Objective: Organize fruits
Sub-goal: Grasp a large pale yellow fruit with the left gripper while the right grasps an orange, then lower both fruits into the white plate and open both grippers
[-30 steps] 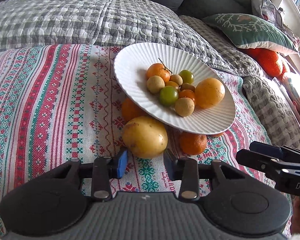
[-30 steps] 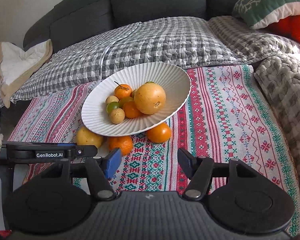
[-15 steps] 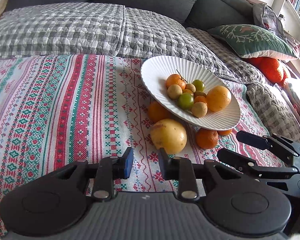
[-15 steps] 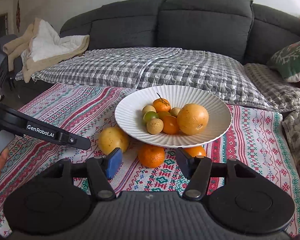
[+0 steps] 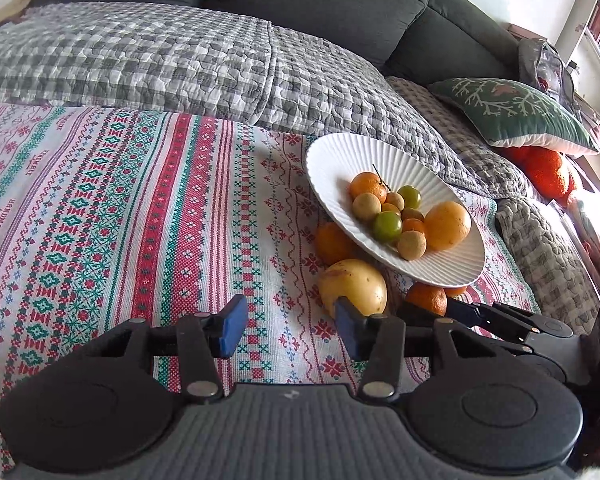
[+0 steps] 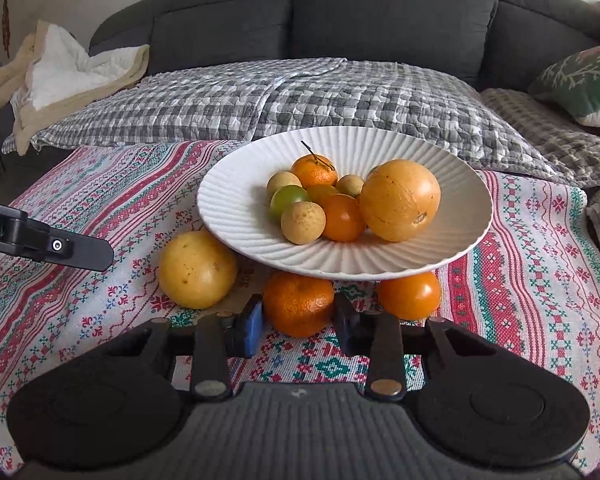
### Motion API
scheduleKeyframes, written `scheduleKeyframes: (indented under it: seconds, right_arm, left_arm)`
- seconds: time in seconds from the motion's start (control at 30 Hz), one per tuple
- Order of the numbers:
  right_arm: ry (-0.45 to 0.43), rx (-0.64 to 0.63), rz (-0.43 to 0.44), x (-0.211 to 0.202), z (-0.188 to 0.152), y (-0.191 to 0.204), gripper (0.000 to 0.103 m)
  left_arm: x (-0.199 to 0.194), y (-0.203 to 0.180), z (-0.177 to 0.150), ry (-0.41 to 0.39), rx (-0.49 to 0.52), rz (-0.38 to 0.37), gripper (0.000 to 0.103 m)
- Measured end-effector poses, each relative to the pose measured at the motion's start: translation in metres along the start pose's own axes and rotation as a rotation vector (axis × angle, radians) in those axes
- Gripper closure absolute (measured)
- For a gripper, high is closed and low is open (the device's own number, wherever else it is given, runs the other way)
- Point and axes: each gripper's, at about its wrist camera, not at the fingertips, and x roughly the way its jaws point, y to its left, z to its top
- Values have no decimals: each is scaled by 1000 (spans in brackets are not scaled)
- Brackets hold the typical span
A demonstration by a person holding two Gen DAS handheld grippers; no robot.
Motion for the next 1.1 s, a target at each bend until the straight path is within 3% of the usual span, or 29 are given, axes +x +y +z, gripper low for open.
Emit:
scheduleKeyframes:
  seconds: [0.1,0.23,0.43,0.57,0.73,0.9,0.97,1.03,1.1]
  right_arm:
    - [0,75,54,-20,-2,-10,71]
    - [28,219,135,-46,-8,-34,71]
    - [-66,261,105,-90,-21,-48,71]
    - [-105,296,126,-106,-27,-55,71]
    - [-118,324,143,-108,-24,-61,71]
    - [-103,328,167,-105,-28,-59,71]
    - [-104,324,176,-105,-29,-58,71]
    - [-107,321,175,-105,-28,-58,71]
    - [-108,325,177,-105,-28,-59,71]
  left_arm:
    - [8,-12,5,2,27,-20,59]
    - [13,-37,-1,-32,141,-43,58]
    - [28,-69,-29,-37,344,2,53]
    - [40,-82,-33,-70,423,37,32]
    - [47,-80,-28,-74,402,55,28]
    - [63,-59,-16,-9,284,62,28]
    - [68,-52,-13,7,233,31,29]
    - [67,-50,-11,-6,211,9,33]
    - [69,-48,-8,2,177,8,44]
